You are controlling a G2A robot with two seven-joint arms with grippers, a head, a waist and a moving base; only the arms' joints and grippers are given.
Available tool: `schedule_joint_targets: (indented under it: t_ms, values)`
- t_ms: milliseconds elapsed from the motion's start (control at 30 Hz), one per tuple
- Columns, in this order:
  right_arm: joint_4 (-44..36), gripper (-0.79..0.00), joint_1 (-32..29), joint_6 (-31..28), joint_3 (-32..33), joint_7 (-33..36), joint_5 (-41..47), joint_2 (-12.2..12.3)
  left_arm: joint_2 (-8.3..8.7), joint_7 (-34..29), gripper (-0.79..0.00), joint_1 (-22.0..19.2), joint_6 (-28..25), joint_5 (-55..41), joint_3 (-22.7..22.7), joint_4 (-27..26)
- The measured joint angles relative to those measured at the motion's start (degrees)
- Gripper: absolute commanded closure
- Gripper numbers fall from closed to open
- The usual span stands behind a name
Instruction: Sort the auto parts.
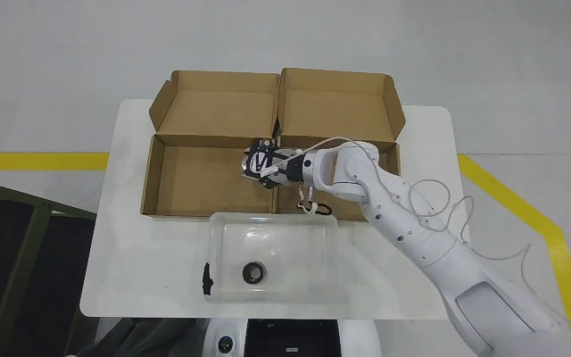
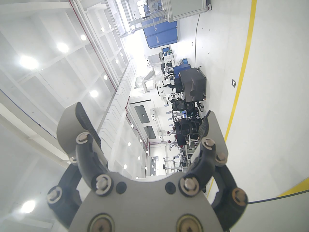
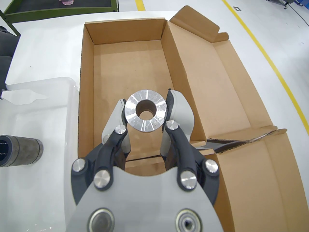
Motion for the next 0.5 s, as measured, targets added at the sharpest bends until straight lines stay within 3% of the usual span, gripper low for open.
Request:
schedule_joint_targets:
  t_ms: [500]
  values:
    - [9.6, 0.0, 6.1, 2.1, -6.9, 2.2, -1.3, -5.2, 0.0, 0.0, -0.785, 0.0, 0.0, 0.0, 0.0, 0.0]
